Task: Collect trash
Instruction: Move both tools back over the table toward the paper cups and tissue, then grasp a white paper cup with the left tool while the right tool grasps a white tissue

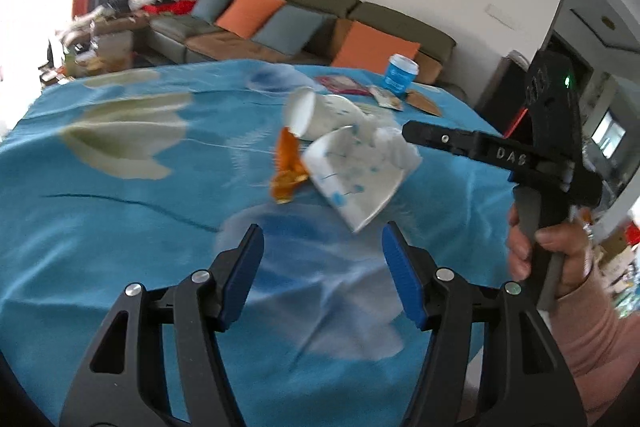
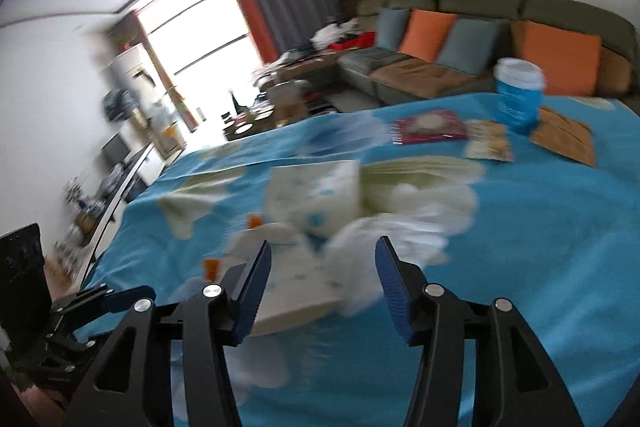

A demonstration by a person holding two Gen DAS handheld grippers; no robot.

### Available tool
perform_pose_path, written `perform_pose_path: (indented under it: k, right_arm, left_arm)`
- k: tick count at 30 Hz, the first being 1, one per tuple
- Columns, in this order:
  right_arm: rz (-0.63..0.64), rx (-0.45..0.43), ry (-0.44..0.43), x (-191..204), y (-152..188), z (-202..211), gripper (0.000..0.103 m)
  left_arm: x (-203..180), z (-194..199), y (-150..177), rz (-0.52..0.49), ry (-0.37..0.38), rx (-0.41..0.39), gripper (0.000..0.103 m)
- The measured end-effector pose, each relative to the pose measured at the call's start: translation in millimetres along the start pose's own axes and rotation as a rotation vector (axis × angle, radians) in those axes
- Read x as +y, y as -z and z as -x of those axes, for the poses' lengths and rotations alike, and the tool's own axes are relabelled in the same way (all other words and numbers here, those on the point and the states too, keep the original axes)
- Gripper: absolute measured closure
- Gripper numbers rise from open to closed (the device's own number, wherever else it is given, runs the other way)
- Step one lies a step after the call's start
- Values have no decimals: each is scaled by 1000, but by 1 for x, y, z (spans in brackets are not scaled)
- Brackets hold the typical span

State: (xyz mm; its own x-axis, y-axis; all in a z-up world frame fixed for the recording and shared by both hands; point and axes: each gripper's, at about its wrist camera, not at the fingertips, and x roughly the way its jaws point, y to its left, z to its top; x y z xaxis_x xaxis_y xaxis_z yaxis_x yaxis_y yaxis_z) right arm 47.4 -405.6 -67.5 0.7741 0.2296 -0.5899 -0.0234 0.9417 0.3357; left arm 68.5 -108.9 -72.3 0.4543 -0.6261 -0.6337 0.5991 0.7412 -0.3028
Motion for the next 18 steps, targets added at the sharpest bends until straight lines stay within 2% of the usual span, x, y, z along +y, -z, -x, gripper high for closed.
perform_pose_path:
  k: [6, 13, 15, 17, 18]
  right_arm:
    - [-65, 22, 21, -28, 0, -11, 41]
    - [-91, 67, -37, -36, 4, -22, 41]
    - [-97, 86, -56, -37, 6, -26, 48]
    - [-102, 98, -71, -39, 7, -28, 66]
    - [-107, 102, -81, -40, 8, -28, 70]
  left_arm:
    - [-3, -34, -16, 56, 54, 71, 43]
    - [3, -68, -27, 139, 78, 158, 43]
    - [7, -75, -28, 170, 99, 167, 44]
    - [8, -77, -30, 180, 108, 169, 49]
    - [9, -79, -31, 184, 118, 172, 53]
